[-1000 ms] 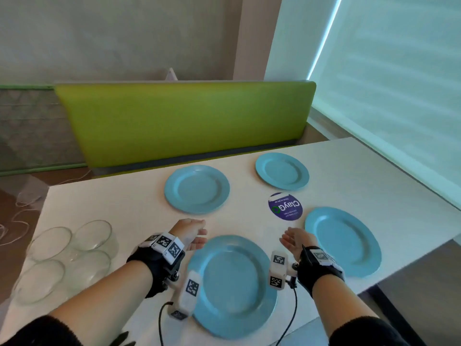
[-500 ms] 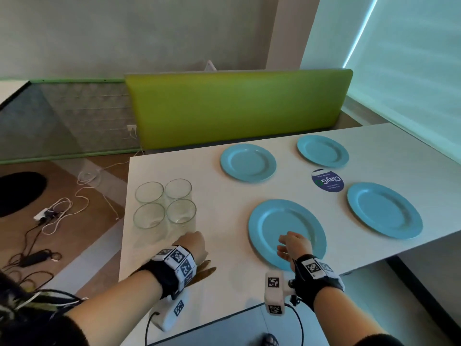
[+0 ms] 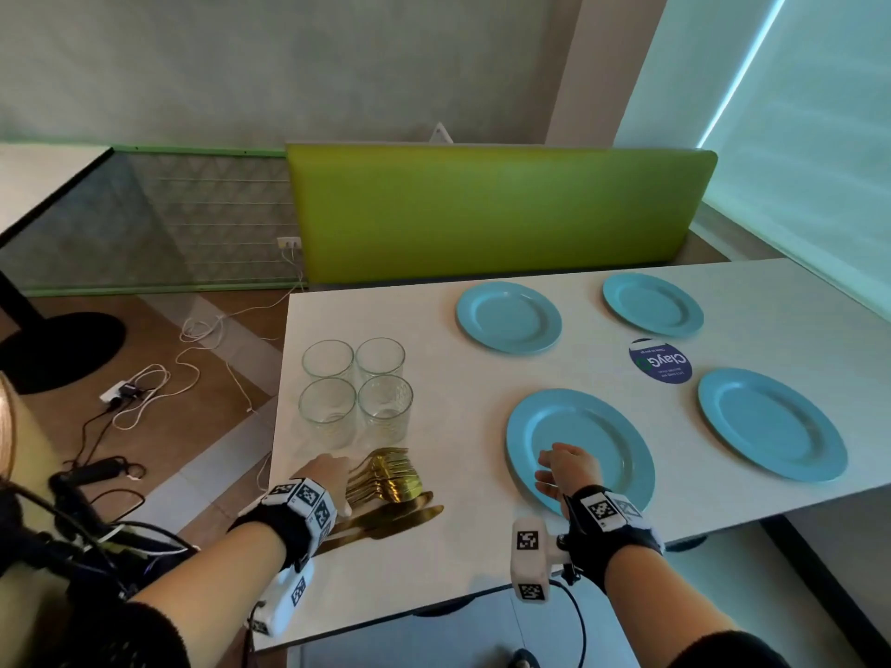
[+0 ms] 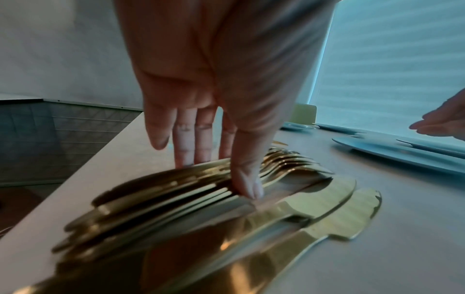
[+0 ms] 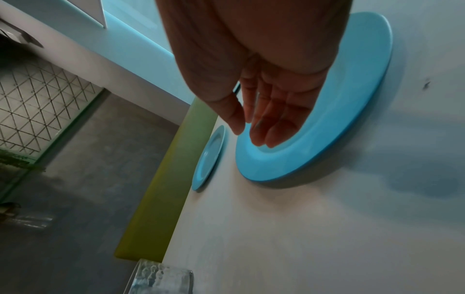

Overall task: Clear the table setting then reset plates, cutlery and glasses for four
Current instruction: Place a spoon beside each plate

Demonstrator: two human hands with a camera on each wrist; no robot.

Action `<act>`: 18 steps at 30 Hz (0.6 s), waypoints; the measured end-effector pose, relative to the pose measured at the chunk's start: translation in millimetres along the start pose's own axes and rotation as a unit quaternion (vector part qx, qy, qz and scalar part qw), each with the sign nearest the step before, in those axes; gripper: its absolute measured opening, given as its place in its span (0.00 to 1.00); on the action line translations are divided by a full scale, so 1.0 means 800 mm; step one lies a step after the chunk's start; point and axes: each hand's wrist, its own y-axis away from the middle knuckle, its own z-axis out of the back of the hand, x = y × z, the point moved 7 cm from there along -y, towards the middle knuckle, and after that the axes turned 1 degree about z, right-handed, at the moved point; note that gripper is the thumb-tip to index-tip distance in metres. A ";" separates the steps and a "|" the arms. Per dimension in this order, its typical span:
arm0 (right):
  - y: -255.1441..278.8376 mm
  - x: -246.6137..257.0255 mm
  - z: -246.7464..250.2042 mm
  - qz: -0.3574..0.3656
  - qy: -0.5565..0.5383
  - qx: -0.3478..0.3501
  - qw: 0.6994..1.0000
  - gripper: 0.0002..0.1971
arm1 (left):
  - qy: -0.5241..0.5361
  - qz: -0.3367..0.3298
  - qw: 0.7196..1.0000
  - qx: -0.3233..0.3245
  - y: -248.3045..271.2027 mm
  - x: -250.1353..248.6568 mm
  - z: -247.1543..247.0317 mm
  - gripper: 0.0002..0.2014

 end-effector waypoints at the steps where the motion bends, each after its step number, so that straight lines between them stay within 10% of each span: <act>1: 0.000 -0.001 -0.001 -0.001 0.001 0.001 1.000 0.21 | -0.004 -0.009 1.000 0.002 -0.002 -0.002 0.000 0.33; 18: 0.012 -0.013 -0.001 -0.021 0.024 -0.006 0.999 0.17 | -0.041 -0.038 0.998 -0.034 -0.007 -0.013 -0.009 0.19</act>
